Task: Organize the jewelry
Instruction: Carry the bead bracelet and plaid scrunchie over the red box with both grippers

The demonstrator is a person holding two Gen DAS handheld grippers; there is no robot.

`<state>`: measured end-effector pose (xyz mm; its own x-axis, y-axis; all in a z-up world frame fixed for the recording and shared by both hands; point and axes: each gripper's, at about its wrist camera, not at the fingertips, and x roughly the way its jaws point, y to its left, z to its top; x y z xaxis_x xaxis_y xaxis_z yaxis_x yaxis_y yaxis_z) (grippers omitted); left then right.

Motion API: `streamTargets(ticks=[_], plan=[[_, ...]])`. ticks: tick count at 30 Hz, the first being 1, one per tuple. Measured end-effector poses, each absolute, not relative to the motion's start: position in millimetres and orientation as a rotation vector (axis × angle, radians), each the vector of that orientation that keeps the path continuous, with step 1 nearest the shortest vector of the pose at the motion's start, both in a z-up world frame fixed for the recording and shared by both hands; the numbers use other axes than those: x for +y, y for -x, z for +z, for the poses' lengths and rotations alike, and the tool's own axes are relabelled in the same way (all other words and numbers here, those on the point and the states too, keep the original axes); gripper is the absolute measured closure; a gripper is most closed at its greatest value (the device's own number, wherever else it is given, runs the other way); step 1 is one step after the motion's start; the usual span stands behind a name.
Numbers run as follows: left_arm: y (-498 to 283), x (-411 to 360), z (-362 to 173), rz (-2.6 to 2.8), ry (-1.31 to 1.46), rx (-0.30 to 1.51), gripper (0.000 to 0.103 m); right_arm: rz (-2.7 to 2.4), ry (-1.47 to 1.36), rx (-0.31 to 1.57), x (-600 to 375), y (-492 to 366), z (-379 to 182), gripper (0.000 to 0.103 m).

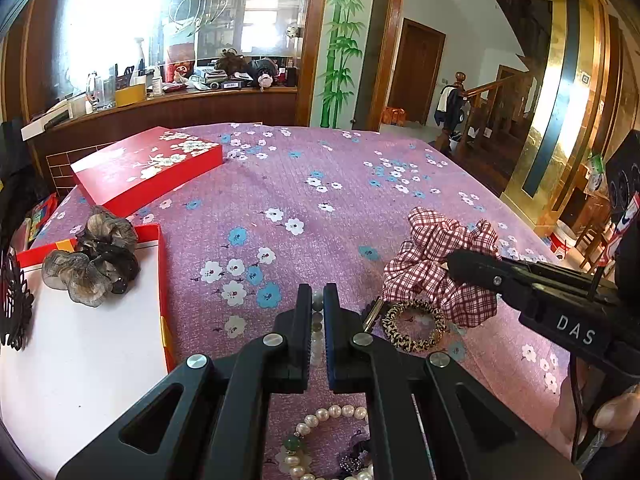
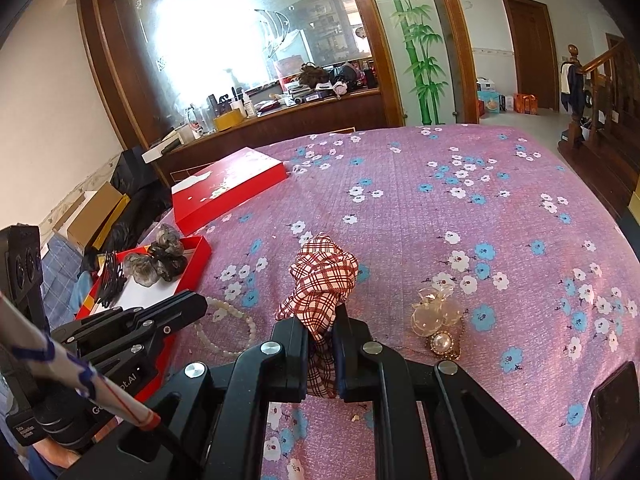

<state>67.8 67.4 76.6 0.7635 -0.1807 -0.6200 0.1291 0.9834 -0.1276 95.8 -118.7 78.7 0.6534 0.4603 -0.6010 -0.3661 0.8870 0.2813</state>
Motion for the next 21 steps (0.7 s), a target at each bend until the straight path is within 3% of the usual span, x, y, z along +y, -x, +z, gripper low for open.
streamTargets(ticks=[21], plan=[[-32.1,108.1,119.0,-0.116,0.146,0.635,0.098,0.575,-0.152,0.736,-90.7,-79.7,88.2,0.092]])
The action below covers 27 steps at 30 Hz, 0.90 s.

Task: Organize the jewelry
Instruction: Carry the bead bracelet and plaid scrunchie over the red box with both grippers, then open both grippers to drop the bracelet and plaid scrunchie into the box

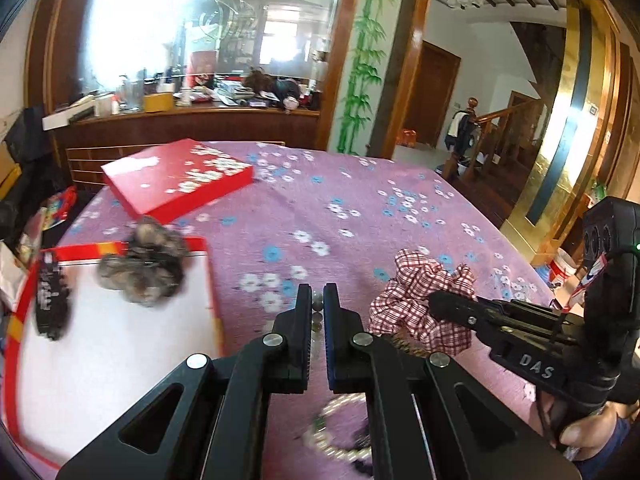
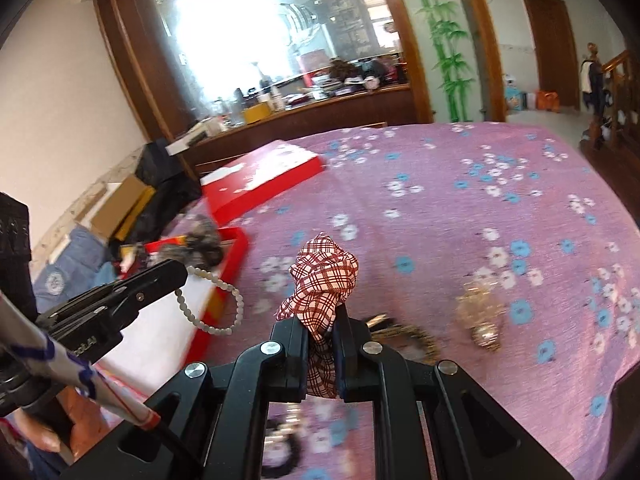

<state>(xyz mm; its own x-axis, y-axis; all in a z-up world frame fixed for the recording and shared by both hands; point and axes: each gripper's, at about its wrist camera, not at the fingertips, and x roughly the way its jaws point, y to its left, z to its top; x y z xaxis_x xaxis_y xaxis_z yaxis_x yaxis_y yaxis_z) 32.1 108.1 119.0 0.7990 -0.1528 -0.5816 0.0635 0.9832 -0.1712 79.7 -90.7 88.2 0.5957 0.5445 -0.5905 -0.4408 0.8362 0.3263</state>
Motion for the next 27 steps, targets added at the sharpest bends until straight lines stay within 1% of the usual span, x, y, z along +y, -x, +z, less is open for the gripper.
streamTargets(ticks=[7,11,15,19,27], plan=[[-11.8,161.5,128.1,-0.039,0.167,0.626,0.098,0.691,-0.135,0.786,-36.1,-61.8,96.0,0.091],[-6.6,199.4,121.4,0.025,0.171,0.650,0.098,0.753,-0.127,0.834,3.7,-57.7,95.0,0.091],[-14.0,235.5,110.2,0.056,0.203,0.702,0.098,0.777,-0.069,0.860,45.4,-57.7,89.2,0.091],[-31.2,268.0,93.6,0.108,0.232,0.764,0.098,0.786,-0.046,0.925,80.4,-73.4,73.5,0.091],[-51.5,300.0,73.1,0.139,0.308,0.819,0.098,0.741,0.000,0.966,122.6,-105.0,50.4,0.091]])
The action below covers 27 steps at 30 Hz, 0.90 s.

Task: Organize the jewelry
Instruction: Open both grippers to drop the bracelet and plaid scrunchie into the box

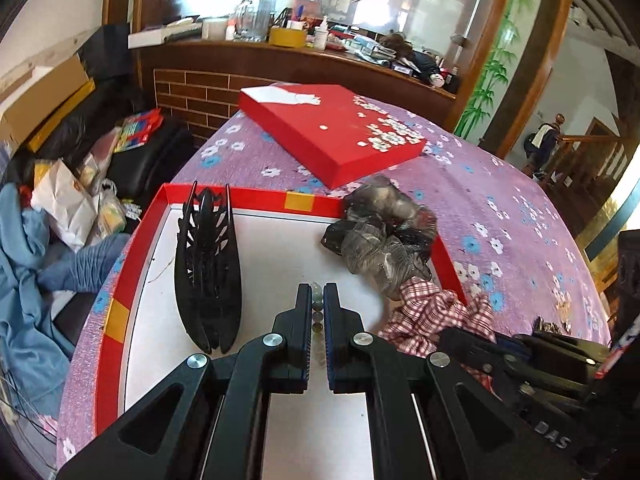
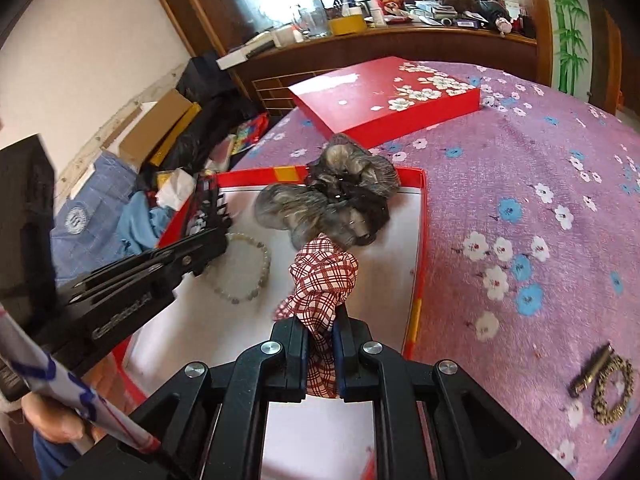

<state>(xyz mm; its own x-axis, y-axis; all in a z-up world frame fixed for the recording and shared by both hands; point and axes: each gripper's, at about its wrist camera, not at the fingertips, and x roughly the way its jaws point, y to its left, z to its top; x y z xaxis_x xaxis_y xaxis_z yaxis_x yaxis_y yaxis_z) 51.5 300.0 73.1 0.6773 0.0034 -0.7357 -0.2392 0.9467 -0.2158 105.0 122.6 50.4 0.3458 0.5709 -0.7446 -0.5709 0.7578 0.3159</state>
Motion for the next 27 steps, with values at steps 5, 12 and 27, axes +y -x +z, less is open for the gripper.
streamTargets(ticks=[5,12,27], plan=[[-57.4,306.6,64.1,0.159,0.326,0.839,0.098,0.725,-0.006,0.993,135.2,-115.5,41.1,0.091],[-59.0,313.1,56.9,0.185,0.344,0.857,0.098,0.694,0.010,1.005,136.7,-121.0,37.4,0.077],[-25.1,289.8,91.4,0.207,0.333,0.776,0.081,0.770,-0.088,0.888,71.1,-86.8,77.7,0.052]])
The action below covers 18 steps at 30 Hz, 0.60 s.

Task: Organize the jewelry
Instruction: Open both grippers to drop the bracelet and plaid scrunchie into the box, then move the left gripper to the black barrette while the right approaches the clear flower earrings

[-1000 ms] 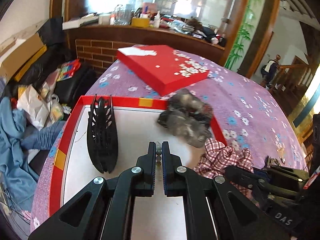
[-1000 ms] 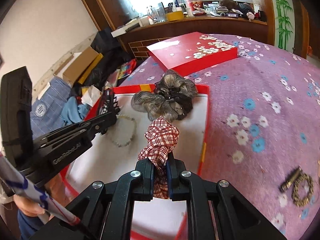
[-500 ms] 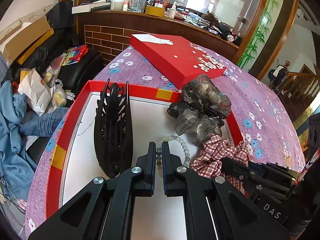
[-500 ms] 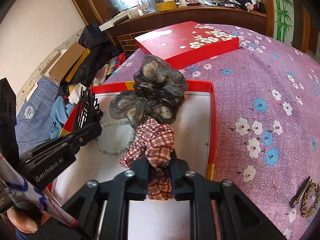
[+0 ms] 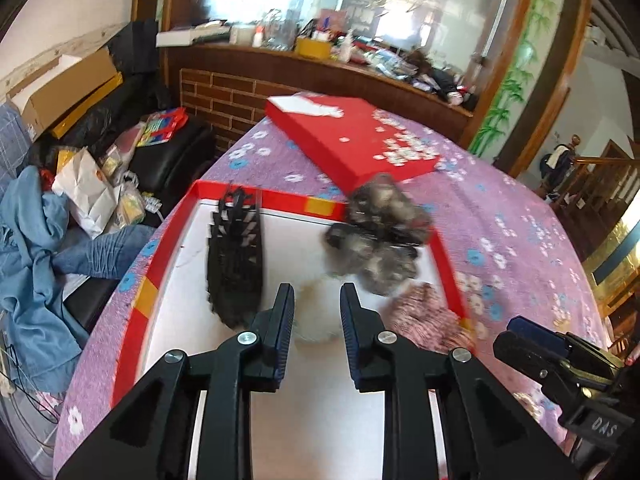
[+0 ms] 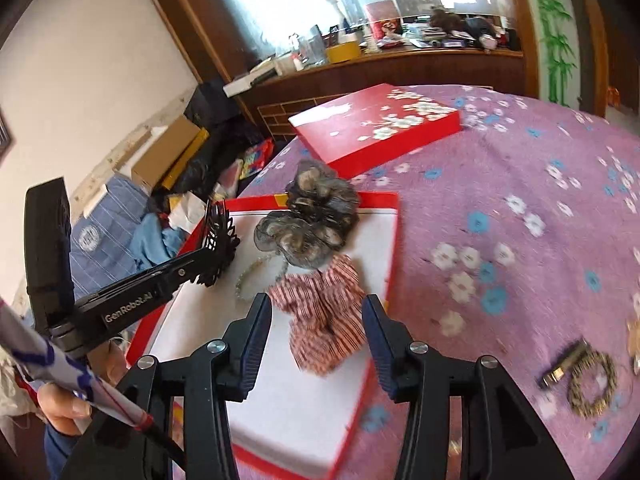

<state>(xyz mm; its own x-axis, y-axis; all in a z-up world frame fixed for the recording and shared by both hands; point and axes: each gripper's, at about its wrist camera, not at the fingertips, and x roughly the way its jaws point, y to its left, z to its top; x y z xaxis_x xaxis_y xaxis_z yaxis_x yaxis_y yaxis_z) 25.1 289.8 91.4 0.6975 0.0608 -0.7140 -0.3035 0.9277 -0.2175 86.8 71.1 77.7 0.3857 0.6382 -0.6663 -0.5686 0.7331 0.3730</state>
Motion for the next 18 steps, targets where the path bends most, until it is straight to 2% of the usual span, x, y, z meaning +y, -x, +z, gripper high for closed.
streamTargets(ticks=[10,18], plan=[[-12.1,184.4,101.9,0.052,0.237,0.765,0.078,0.607,-0.193,0.828,-59.4,-84.4,74.4,0.052],[-32.1,92.0,89.2,-0.072,0.119,0.831,0.076,0.378,-0.457,0.841,-173.5,-121.4,62.9,0.052]])
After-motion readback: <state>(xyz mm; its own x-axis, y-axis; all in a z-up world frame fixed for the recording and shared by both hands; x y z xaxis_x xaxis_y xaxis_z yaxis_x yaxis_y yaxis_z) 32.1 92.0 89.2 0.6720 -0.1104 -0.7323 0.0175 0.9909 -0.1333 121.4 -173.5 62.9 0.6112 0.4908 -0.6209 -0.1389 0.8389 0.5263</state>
